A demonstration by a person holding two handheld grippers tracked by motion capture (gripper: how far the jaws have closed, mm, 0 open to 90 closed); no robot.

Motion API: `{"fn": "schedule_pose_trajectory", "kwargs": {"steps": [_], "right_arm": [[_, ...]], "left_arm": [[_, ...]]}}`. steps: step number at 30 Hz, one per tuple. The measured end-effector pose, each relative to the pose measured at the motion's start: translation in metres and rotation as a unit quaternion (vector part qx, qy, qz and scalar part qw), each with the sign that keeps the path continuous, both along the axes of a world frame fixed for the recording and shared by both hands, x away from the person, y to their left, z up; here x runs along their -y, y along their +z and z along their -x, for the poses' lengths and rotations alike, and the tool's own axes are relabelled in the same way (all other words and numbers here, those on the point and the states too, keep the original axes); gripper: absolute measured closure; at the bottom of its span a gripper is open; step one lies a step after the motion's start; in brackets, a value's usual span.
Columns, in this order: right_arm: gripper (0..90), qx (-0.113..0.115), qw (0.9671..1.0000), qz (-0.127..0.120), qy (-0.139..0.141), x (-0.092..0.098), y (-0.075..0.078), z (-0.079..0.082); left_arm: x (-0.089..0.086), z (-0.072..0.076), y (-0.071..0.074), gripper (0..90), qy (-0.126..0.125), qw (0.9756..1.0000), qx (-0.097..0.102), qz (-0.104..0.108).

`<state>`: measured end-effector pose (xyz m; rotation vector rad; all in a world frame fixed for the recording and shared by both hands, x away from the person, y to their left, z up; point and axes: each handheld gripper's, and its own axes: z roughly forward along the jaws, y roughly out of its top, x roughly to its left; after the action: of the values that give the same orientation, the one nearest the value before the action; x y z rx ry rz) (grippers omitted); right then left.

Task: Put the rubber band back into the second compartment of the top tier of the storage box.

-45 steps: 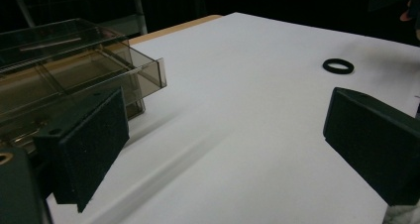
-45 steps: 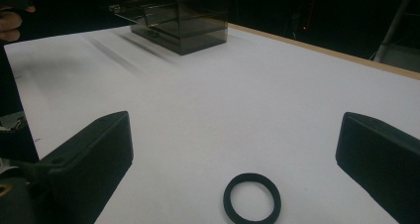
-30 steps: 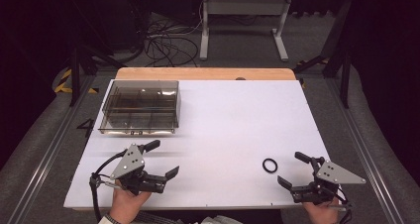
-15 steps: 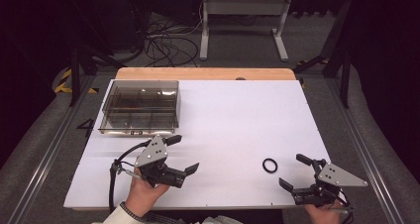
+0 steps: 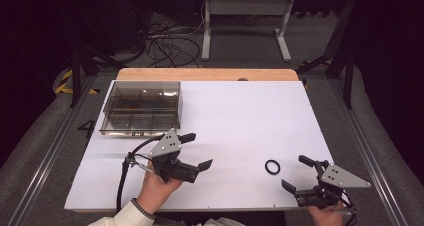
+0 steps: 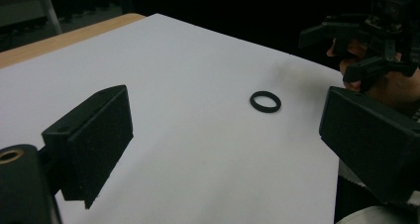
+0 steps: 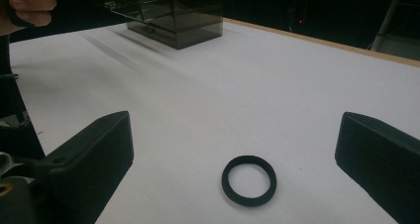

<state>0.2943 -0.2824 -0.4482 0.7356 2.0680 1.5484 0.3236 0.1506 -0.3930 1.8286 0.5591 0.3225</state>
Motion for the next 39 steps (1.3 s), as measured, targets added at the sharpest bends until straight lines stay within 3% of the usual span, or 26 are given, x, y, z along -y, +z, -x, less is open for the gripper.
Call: {"fn": "schedule_pose_trajectory", "kwargs": {"steps": [2,9,15,34,39], "right_arm": [[2.3,-0.001,1.0,0.0,0.0,0.0,0.0,0.0],[2.3,-0.001,1.0,0.001,0.001,0.0,0.0,0.0],[2.3,0.001,1.0,0.0,0.002,0.0,0.0,0.001],[2.6,0.001,1.0,-0.002,0.005,0.002,0.001,0.0],[2.7,0.0,1.0,-0.002,0.006,0.002,0.001,0.0]], "left_arm": [[0.002,-0.002,0.0,8.0,-0.002,0.9999,-0.01,0.007],[0.011,-0.004,0.0,9.2,-0.006,0.9999,0.001,-0.008],[0.022,-0.009,-0.002,10.9,-0.014,0.9998,-0.004,-0.009],[0.083,-0.032,-0.017,14.0,-0.058,0.9975,-0.016,-0.038],[0.092,-0.037,-0.022,14.4,-0.068,0.9967,-0.039,-0.02]]}}
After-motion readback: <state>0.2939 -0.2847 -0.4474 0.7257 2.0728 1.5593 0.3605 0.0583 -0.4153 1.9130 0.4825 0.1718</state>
